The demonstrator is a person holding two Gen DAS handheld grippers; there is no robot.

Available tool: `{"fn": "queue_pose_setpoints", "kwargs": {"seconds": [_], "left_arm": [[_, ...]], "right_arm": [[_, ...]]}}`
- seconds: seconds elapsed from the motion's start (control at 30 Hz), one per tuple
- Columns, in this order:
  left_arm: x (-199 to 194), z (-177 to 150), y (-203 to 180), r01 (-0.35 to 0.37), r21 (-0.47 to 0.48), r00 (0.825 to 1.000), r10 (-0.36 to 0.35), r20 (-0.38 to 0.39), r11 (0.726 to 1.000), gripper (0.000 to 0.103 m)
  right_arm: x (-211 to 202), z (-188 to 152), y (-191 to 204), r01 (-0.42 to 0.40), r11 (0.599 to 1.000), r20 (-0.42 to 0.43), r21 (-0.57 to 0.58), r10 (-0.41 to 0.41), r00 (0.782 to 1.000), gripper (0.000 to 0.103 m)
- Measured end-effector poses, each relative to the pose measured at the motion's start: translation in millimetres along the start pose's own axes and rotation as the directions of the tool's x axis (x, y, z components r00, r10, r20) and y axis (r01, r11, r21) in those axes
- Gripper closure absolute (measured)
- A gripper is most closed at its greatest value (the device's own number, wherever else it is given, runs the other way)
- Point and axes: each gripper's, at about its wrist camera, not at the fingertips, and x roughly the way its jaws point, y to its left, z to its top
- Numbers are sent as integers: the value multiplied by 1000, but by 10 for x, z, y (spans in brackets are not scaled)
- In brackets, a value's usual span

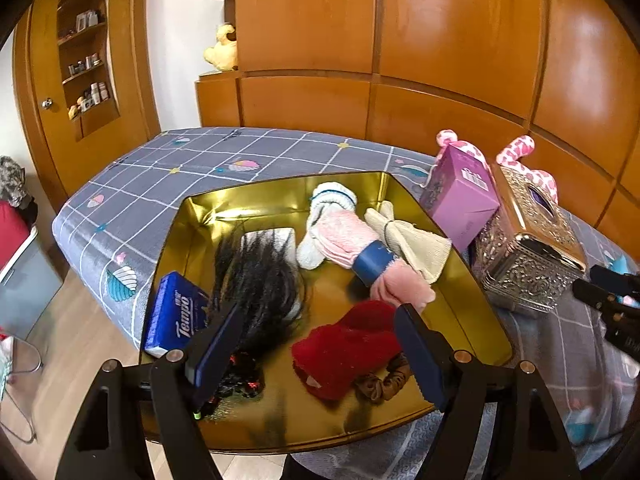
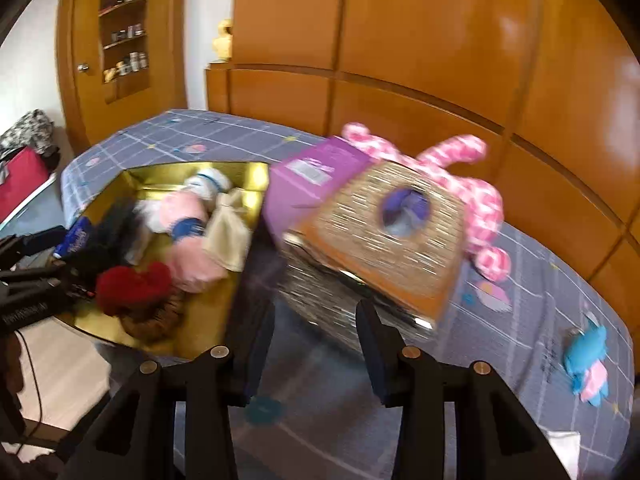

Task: Organize soft objects
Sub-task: 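Move both tools away from the tray toward the white tissue and blue doll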

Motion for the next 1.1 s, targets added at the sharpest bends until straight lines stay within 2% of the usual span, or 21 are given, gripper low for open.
{"fn": "queue_pose_setpoints", "kwargs": {"seconds": [0.27, 0.43, 0.67, 0.93, 1.07, 1.1], "left_arm": [[1, -49, -135, 19, 44, 1000, -19, 1, 999, 25], [-8, -94, -245, 32, 84, 999, -32, 3, 996, 25], [-62, -106, -457, 69, 154, 997, -71, 7, 986, 25], [-166, -78, -824, 141, 245, 989, -146, 1, 959, 25], [-215, -47, -1077, 188, 303, 981, -194, -8, 934, 25], [-232, -38, -1163, 206, 325, 977, -214, -11, 923, 25]], "right_arm": [[-72, -264, -915, 133, 976, -64, 170, -124, 990, 61], [-219, -390, -1558, 222, 928, -92, 298, -204, 975, 61], [-444, -628, -2325, 334, 832, -142, 443, -303, 942, 61], [-616, -945, -2866, 363, 732, -179, 577, -320, 930, 60], [-638, -1054, -2989, 355, 699, -174, 620, -319, 932, 60], [-646, -1084, -3020, 348, 688, -170, 636, -315, 934, 57]]}}
